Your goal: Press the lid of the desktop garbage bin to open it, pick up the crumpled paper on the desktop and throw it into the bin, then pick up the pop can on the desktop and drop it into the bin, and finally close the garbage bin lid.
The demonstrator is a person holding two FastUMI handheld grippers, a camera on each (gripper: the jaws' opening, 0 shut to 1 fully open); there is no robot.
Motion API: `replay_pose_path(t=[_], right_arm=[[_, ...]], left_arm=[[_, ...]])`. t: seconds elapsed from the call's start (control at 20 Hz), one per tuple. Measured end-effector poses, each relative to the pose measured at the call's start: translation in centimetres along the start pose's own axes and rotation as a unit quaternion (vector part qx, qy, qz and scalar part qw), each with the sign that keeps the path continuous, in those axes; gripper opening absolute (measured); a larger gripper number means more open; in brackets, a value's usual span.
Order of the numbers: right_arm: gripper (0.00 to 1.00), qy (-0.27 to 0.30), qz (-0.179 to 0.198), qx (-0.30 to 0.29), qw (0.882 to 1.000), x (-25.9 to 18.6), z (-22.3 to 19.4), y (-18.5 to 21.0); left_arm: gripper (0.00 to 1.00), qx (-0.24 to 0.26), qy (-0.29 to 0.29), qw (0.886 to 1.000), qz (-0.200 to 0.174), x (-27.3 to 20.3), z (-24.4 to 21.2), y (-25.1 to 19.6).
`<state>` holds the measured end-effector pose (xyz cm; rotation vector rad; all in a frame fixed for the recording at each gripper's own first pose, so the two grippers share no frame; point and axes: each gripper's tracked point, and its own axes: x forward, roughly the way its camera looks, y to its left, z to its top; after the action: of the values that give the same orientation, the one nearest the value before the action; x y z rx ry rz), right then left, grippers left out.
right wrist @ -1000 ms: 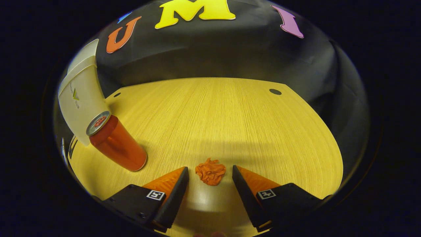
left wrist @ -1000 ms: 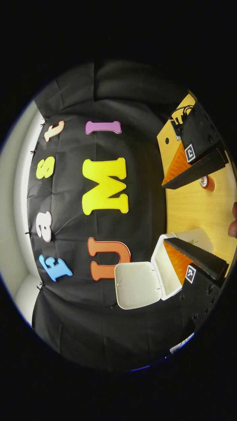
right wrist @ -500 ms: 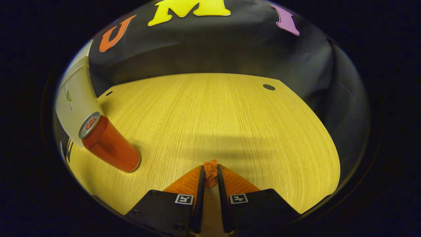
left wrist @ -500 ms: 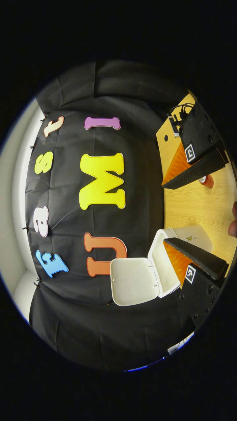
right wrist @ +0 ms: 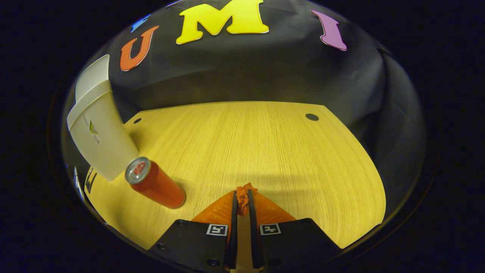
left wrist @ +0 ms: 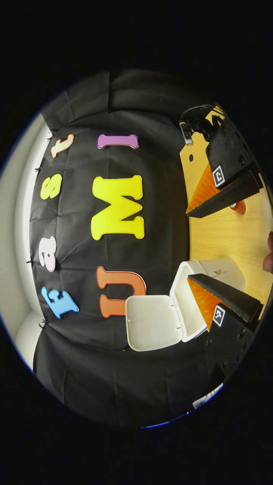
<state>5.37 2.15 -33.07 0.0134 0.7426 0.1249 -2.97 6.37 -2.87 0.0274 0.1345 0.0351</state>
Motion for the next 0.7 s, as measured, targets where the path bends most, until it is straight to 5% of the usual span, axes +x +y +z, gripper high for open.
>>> replay_pose_path(t=[0.35, 0.7], right_arm=[[0.14, -0.092, 0.062, -0.011, 0.994, -5.8, 11.0, 5.3], [0.16, -0.184, 0.164, -0.041, 0.968, -11.1, 21.4, 15.4]], left_arm=[[0.97, -0.006, -0.002, 1.000, -0.005, -0.3, -0.7, 0.3], [0.97, -0.004, -0.008, 1.000, 0.016, -0.8, -0.8, 3.0]])
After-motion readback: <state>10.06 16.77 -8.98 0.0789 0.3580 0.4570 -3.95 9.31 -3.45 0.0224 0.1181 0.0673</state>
